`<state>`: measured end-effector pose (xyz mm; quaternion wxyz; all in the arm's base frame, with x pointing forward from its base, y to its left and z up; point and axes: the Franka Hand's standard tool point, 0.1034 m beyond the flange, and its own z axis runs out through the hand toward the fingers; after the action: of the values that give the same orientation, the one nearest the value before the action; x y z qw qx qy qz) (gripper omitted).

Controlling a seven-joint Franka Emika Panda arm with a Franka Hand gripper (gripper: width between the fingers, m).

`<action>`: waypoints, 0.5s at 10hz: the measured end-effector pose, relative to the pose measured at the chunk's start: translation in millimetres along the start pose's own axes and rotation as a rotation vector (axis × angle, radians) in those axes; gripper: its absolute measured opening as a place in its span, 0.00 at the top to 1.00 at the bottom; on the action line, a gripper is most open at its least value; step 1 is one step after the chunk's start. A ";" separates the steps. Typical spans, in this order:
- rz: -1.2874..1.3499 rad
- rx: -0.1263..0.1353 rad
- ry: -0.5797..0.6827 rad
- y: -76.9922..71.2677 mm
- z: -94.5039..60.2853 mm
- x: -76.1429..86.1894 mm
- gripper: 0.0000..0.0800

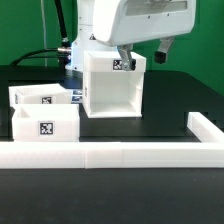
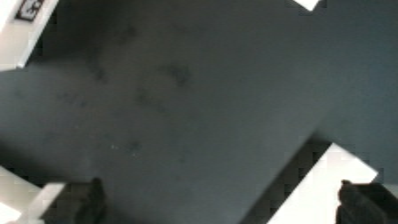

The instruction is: Assemble drawer

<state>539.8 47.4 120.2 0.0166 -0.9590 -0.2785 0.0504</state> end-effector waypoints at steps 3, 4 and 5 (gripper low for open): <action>0.267 -0.010 0.003 -15.7 -10.8 -21.4 0.19; 0.270 -0.013 0.002 -21.1 -15.1 -31.5 0.19; 0.275 -0.013 0.001 -28.0 -17.5 -43.3 0.19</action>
Offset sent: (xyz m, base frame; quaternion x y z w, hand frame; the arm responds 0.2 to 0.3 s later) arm -0.0430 -0.0012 0.0203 0.0105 0.0099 0.0420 0.9990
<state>490.4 47.8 143.0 0.0036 -0.9882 -0.1448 0.0501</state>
